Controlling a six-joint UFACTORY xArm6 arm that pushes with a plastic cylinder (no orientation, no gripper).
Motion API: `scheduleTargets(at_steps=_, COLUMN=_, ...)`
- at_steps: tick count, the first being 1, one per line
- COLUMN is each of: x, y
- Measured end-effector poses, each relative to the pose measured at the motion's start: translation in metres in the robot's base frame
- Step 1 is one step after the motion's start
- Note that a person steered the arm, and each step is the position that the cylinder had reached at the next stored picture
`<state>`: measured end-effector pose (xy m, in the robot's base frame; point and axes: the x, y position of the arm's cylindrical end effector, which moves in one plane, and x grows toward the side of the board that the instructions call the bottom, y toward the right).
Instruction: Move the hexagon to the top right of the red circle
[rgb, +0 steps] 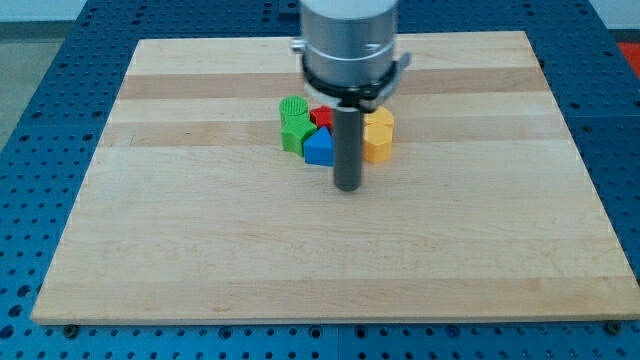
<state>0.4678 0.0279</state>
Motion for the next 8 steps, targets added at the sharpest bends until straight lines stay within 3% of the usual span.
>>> scheduleTargets(at_steps=2, x=-0.029, y=0.041)
scheduleTargets(at_steps=8, x=-0.047, y=0.064)
